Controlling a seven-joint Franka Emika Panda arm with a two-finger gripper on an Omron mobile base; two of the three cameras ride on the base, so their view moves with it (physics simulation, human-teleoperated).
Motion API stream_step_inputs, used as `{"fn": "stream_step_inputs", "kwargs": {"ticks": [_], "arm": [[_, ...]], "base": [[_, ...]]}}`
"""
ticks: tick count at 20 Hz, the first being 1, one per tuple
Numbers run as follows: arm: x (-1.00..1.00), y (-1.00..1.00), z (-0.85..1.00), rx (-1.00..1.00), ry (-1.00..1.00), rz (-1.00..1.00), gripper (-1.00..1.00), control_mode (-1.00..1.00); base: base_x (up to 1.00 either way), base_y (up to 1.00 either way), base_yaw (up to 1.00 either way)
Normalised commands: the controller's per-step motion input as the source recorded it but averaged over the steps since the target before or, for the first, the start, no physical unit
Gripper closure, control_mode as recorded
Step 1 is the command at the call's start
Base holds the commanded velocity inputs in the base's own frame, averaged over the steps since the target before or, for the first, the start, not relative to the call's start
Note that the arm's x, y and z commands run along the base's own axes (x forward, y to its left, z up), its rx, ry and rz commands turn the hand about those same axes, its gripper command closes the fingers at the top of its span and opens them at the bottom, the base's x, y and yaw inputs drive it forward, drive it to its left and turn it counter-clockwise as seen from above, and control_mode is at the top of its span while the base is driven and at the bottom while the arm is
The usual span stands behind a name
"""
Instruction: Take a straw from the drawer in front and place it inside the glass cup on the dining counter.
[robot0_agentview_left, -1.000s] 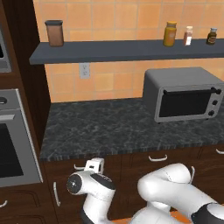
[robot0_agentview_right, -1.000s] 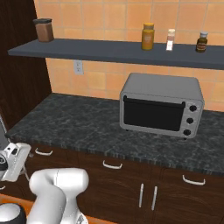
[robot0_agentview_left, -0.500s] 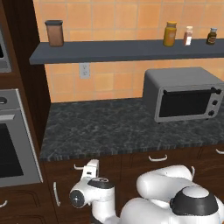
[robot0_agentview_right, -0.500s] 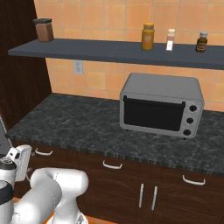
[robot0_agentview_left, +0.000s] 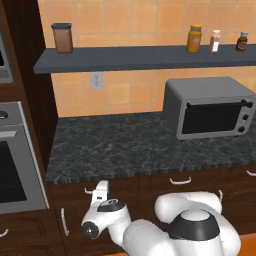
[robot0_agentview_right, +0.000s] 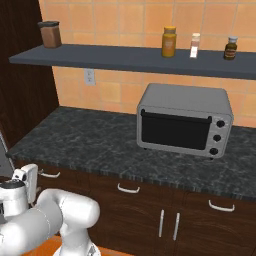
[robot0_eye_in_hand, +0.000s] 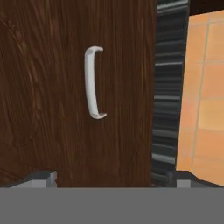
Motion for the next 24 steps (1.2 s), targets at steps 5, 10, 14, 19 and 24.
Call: {"fn": "stream_step_inputs", "kwargs": {"ticks": [5,10,14,19,24], "arm": [[0.35,0.25,-0.25,-0.09,-0.02,0.06,-1.0,-1.0],[0.3,0.21,-0.42,-0.1,0.0,0.07,-1.0,-1.0],[0.19,0.21,-0.29,-0.06,-0.06,0.06,-1.0,-1.0],[0.3,0.07,-0.27,-0.01,-0.06,0.08,-1.0,-1.0],[0.34,0.0,-0.17,0.0,-0.03,0.08,-1.0,-1.0]], "base": [[0.0,0.0,0.0],[0.0,0.0,0.0],[0.0,0.0,0.0],[0.0,0.0,0.0],[0.0,0.0,0.0]]}}
